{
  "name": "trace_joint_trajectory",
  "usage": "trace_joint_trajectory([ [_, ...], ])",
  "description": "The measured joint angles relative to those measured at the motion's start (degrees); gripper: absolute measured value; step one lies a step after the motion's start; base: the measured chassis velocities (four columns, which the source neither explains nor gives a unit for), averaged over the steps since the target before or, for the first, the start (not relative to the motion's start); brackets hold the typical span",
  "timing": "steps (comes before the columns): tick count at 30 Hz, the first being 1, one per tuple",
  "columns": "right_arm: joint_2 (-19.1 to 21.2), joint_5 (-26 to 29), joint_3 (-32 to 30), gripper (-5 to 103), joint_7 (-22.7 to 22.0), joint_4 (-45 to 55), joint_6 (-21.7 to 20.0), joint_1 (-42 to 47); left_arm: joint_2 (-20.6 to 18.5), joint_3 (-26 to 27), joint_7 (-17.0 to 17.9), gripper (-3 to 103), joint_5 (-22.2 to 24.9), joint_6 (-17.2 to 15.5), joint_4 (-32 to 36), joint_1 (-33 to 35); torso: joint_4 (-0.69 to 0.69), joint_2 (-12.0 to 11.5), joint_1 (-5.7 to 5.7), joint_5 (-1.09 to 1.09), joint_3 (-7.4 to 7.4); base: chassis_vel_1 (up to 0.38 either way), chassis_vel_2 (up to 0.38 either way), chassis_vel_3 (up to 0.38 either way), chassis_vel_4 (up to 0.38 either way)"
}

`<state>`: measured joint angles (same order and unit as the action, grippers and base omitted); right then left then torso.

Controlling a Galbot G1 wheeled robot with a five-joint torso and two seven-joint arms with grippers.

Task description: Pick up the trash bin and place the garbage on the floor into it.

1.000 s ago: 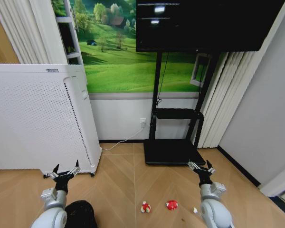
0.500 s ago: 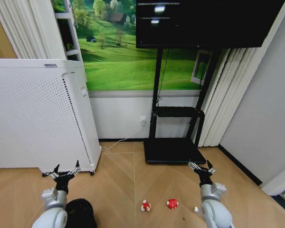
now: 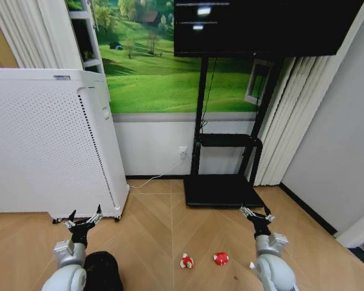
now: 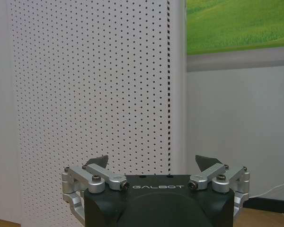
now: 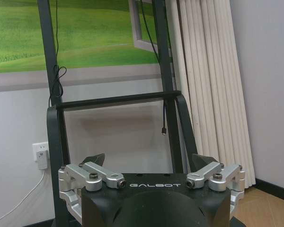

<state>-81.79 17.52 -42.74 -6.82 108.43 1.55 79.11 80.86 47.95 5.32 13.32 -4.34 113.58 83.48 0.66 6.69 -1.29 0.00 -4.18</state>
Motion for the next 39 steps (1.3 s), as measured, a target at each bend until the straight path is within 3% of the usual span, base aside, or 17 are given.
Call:
trace_joint_trajectory([
  [5, 0.07, 0.0, 0.16, 100, 0.0, -0.05, 0.01, 0.03, -0.46, -0.02, 0.08, 100, -0.8, -0.25, 0.45, 0.59, 0.0, -0.05, 0.0, -0.01, 0.05, 0.0, 0.0, 0.0, 0.0],
  [7, 0.51, 0.0, 0.05, 100, 0.02, -0.12, 0.09, 0.01, -2.67, 0.04, 0.72, 100, -2.54, -1.77, 2.06, 2.46, 0.01, -0.03, 0.0, 0.0, 0.03, 0.0, 0.0, 0.0, 0.0],
  [9, 0.79, 0.06, -0.09, 100, 0.03, -0.23, 0.23, -0.04, -4.0, 0.06, 1.84, 100, -2.23, -2.83, 3.3, 3.92, 0.01, 0.01, 0.0, -0.01, 0.01, 0.0, 0.0, 0.0, 0.0],
  [12, 1.35, -0.13, -0.42, 100, 0.17, -0.51, 0.33, -0.14, -7.18, 0.46, 6.38, 100, 0.81, -6.23, 7.29, 9.34, 0.01, 0.11, -0.03, 0.0, -0.06, 0.0, 0.0, 0.0, 0.0],
  [17, 1.55, -1.34, -0.35, 100, 0.2, -1.07, 0.33, -0.48, -8.92, 1.55, 8.92, 100, 1.51, -8.53, 11.22, 17.54, -0.01, 0.21, -0.06, 0.0, -0.13, 0.0, 0.0, 0.0, 0.0],
  [21, 1.6, -2.16, -0.68, 100, 0.11, -1.31, 0.34, -0.56, -8.89, 1.48, 8.68, 98, 0.39, -9.1, 13.06, 24.33, -0.02, 0.31, -0.08, 0.0, -0.2, 0.0, 0.0, 0.0, 0.0],
  [39, 3.22, -0.41, -3.64, 100, -0.78, -2.3, 0.69, -1.45, -12.84, 2.49, 5.66, 96, 0.66, -9.6, 7.41, 31.64, -0.01, 0.49, -0.14, 0.0, -0.35, 0.0, 0.0, 0.0, 0.0],
])
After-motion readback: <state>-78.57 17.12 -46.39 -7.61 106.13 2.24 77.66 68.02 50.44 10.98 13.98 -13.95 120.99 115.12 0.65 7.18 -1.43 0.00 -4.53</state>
